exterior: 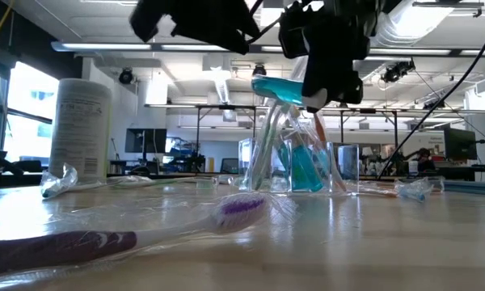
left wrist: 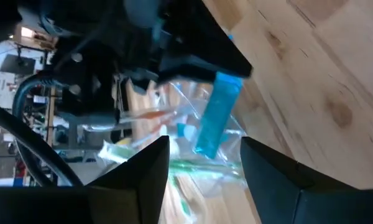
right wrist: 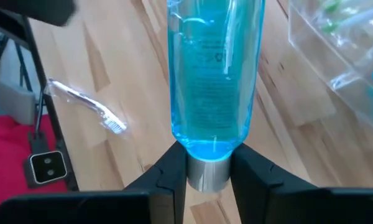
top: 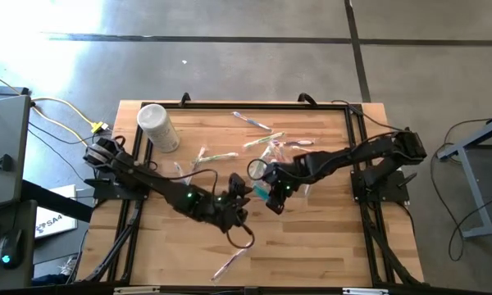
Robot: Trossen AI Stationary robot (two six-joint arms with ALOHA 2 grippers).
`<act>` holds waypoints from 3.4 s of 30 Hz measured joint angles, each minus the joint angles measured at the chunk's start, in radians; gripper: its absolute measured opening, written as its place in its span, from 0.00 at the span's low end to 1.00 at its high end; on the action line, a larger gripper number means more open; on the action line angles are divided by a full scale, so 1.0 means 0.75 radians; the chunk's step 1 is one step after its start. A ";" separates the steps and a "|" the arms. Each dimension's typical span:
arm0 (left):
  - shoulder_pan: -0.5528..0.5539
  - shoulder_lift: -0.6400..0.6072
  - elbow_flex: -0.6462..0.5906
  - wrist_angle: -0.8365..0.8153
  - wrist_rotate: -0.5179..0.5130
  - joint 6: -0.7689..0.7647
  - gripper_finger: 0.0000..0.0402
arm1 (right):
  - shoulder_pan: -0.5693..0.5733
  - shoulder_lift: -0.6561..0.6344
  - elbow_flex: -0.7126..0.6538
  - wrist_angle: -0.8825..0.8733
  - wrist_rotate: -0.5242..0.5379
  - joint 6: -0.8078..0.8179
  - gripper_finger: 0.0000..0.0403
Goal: Pick & Place toothbrushing station
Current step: Put the blue mouthwash into the transparent organizer
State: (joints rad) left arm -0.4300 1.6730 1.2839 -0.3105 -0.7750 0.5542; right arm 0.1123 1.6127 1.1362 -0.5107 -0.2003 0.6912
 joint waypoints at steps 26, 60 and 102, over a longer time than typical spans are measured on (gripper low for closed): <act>0.151 0.000 -0.001 0.020 0.215 0.166 0.48 | -0.072 -0.006 0.092 0.029 -0.123 -0.198 0.21; 0.208 0.002 -0.002 0.012 0.187 0.236 0.16 | -0.101 -0.007 0.139 -0.052 -0.119 -0.336 0.22; 0.486 -0.265 -0.397 0.806 1.106 -0.477 0.15 | 0.506 -0.415 0.062 -0.343 1.451 -0.336 0.34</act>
State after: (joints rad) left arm -0.0654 1.4744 0.9858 0.2939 0.0545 0.1964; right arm 0.4922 1.3017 1.1828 -0.7678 0.8882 0.4394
